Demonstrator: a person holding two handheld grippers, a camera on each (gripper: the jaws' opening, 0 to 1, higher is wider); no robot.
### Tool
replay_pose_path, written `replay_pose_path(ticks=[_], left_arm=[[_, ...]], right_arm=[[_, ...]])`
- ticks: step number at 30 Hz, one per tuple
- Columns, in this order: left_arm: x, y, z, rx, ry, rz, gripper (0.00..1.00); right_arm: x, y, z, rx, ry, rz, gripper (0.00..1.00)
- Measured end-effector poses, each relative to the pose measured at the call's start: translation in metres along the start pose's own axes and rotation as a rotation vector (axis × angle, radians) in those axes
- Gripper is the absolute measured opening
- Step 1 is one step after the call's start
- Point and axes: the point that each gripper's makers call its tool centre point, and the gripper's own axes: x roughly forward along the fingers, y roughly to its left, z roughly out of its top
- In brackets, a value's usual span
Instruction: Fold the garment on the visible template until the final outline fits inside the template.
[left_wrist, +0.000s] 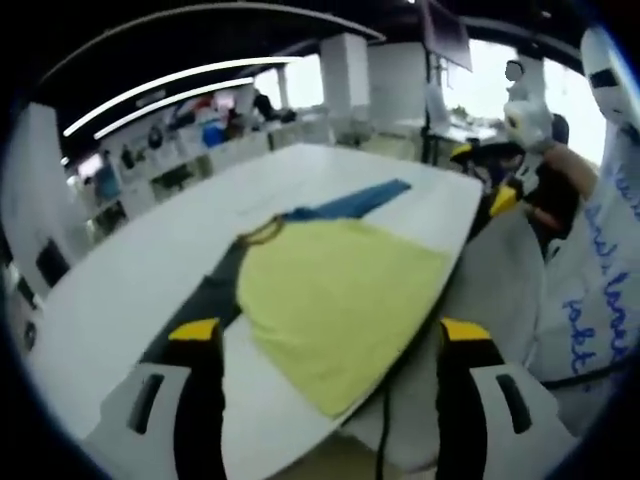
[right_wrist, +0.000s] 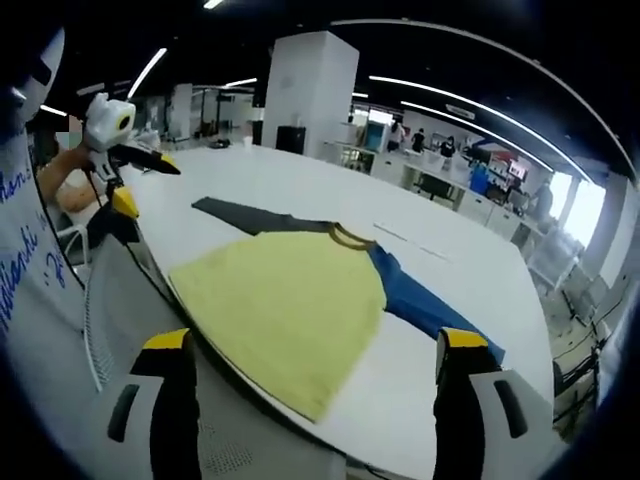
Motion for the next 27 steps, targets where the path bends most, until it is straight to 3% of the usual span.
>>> replay_pose_path(ticks=[7, 12, 27], left_arm=[[-0.005, -0.004, 0.012, 0.041, -0.071, -0.021, 0.9], [-0.006, -0.004, 0.015, 0.014, -0.091, -0.024, 0.99], [-0.017, 0.005, 0.006, 0.002, -0.069, -0.015, 1.0]], right_arm=[[-0.003, 0.002, 0.001, 0.001, -0.001, 0.002, 1.0], [-0.005, 0.002, 0.003, 0.005, -0.006, -0.015, 1.0], [-0.007, 0.011, 0.007, 0.021, -0.004, -0.021, 1.0]])
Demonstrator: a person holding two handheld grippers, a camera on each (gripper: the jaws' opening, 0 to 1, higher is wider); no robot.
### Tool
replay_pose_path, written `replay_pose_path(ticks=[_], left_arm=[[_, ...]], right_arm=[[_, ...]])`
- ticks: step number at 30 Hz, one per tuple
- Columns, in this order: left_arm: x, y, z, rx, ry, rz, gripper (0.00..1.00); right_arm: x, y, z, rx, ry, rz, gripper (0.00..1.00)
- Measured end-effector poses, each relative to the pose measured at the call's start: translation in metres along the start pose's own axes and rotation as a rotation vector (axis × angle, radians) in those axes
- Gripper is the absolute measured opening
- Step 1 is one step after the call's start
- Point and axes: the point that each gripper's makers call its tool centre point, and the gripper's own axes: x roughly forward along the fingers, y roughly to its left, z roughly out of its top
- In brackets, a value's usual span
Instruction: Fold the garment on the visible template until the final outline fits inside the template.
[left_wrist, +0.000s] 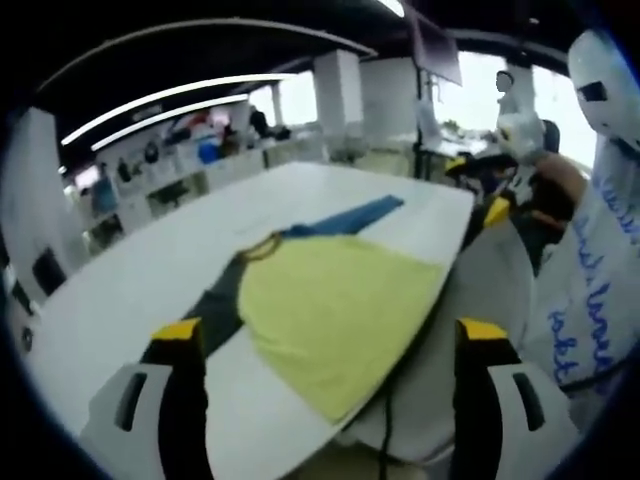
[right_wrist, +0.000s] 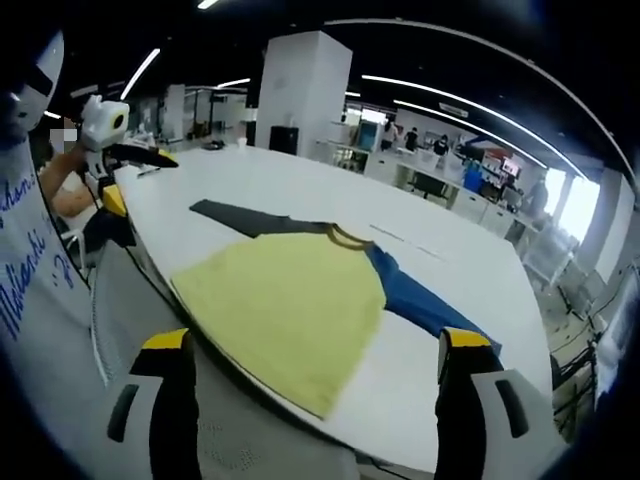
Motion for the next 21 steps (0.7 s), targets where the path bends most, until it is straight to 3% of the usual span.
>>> replay_pose_path(ticks=[21], left_arm=[[-0.014, 0.009, -0.007, -0.026, -0.044, -0.025, 1.0]], right_arm=[[0.0, 0.011, 0.009, 0.042, -0.024, -0.05, 1.0]])
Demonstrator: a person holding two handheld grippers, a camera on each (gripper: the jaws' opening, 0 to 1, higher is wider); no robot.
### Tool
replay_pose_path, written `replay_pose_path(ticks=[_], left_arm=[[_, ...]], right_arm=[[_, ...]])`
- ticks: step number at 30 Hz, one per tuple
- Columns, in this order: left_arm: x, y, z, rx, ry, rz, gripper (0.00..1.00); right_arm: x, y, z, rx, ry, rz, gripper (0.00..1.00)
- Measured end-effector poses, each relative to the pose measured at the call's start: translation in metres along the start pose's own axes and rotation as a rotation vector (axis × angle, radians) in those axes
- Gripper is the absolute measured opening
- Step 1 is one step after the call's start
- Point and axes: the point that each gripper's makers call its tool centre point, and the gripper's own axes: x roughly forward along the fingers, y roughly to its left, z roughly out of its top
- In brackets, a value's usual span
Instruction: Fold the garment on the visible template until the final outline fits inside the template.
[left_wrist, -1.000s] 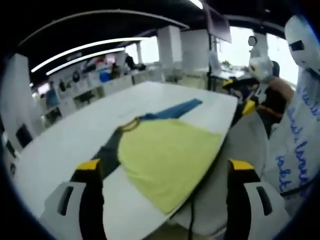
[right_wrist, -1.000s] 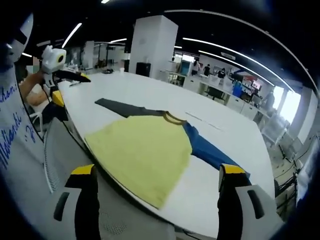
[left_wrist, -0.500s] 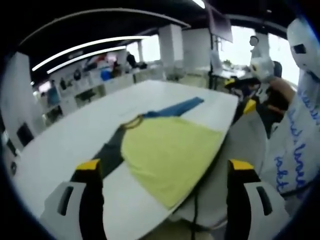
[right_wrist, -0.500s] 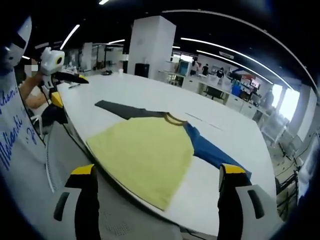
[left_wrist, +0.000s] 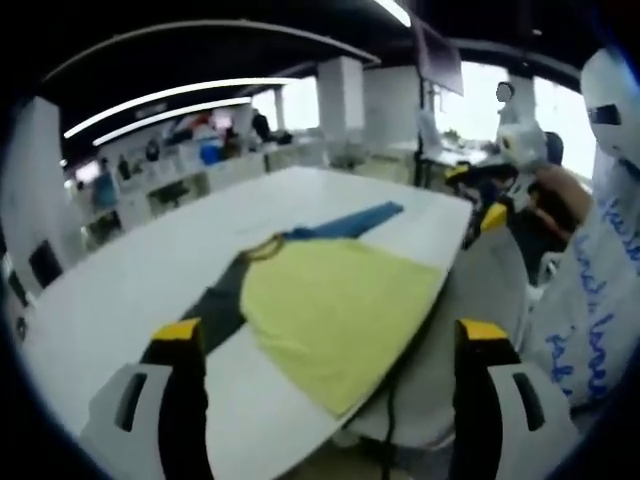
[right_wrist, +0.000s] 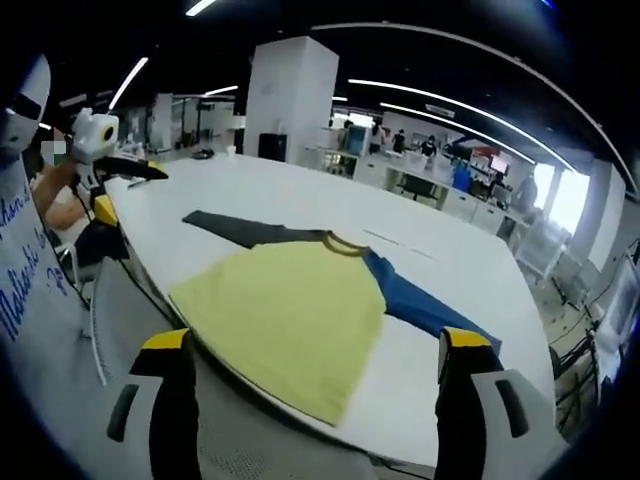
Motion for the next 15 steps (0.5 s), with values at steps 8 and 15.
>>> replay_pose_path(ticks=[8, 15], left_arm=[[-0.0047, 0.0016, -0.0041, 0.012, 0.009, -0.023, 1.0], [-0.0018, 0.0056, -0.005, 0.02, 0.019, 0.006, 1.0]], right_arm=[[-0.001, 0.0032, 0.0047, 0.011, -0.013, -0.015, 1.0], [0.0001, -0.0009, 0.0058, 0.008, -0.015, 0.003, 1.0]])
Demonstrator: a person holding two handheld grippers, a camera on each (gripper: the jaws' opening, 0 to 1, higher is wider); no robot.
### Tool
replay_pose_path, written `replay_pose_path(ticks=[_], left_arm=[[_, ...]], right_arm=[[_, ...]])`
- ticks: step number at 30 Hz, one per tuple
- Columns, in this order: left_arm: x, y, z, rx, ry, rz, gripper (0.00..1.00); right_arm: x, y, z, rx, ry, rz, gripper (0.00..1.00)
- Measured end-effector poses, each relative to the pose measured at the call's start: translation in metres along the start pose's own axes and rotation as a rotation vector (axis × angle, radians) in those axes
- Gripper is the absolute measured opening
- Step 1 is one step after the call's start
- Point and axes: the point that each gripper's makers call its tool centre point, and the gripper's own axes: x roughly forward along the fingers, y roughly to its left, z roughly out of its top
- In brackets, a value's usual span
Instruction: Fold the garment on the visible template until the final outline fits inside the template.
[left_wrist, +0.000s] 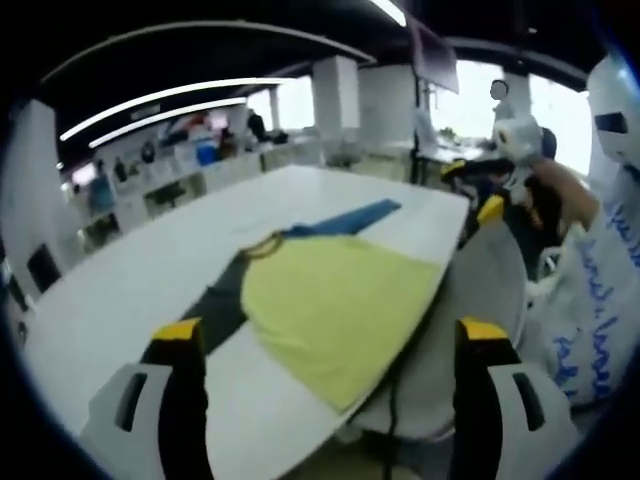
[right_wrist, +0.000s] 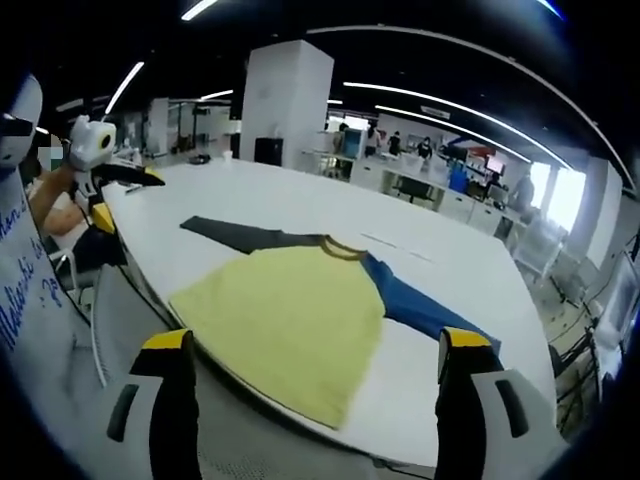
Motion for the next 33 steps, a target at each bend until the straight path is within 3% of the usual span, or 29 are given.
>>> replay_pose_path(ticks=[7, 13, 15, 21, 27, 33], left_arm=[[0.003, 0.002, -0.001, -0.031, 0.026, 0.05, 1.0], [0.008, 0.0, -0.003, -0.011, 0.064, 0.097, 1.0], [0.01, -0.001, 0.0, -0.046, 0.045, 0.098, 0.99], [0.017, -0.005, 0.003, -0.033, 0.061, 0.128, 0.99], [0.022, -0.007, 0.009, -0.05, 0.041, 0.141, 0.99], [0.029, -0.01, 0.01, -0.051, 0.072, 0.164, 0.99]], right_arm=[[0.001, -0.008, -0.009, -0.002, 0.011, 0.051, 1.0], [0.001, -0.025, -0.016, 0.0, 0.007, 0.07, 1.0], [0.0, -0.031, -0.018, -0.002, 0.007, 0.078, 1.0], [-0.001, -0.049, -0.021, -0.001, -0.003, 0.089, 1.0], [0.0, -0.064, -0.023, -0.008, -0.007, 0.1, 1.0], [0.001, -0.078, -0.026, -0.015, -0.006, 0.117, 1.0]])
